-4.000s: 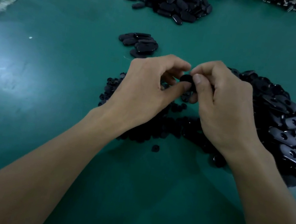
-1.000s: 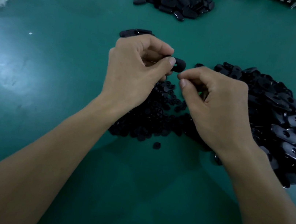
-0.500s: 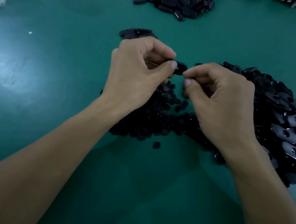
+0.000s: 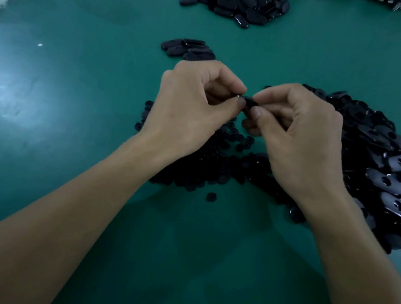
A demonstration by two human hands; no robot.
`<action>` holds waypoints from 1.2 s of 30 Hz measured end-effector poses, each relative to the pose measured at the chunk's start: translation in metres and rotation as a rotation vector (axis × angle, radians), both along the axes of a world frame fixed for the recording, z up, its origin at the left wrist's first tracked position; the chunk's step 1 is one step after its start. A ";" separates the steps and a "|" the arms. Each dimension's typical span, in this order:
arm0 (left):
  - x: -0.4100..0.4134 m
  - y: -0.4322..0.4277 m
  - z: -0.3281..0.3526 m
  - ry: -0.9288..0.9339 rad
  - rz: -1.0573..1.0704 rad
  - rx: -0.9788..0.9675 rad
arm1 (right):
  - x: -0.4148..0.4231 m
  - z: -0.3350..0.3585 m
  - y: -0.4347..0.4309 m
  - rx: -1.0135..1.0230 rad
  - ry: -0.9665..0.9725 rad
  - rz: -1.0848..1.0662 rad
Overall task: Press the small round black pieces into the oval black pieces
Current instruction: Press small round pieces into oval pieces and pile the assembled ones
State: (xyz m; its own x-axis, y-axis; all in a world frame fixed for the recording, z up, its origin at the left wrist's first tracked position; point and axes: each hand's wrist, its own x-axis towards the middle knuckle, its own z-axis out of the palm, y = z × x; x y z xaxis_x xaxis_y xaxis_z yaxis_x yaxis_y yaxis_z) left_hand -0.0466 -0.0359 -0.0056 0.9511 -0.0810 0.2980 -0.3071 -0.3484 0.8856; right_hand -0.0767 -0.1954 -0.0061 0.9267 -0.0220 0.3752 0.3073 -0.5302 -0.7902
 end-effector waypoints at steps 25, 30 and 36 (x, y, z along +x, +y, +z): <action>-0.006 -0.005 0.002 -0.076 -0.007 0.016 | -0.001 0.006 0.002 0.004 0.008 -0.004; -0.005 -0.004 0.001 -0.059 -0.039 0.036 | -0.003 0.006 0.003 -0.024 -0.009 -0.019; -0.004 -0.002 0.001 -0.073 -0.089 0.042 | -0.003 0.005 0.001 -0.039 0.020 -0.049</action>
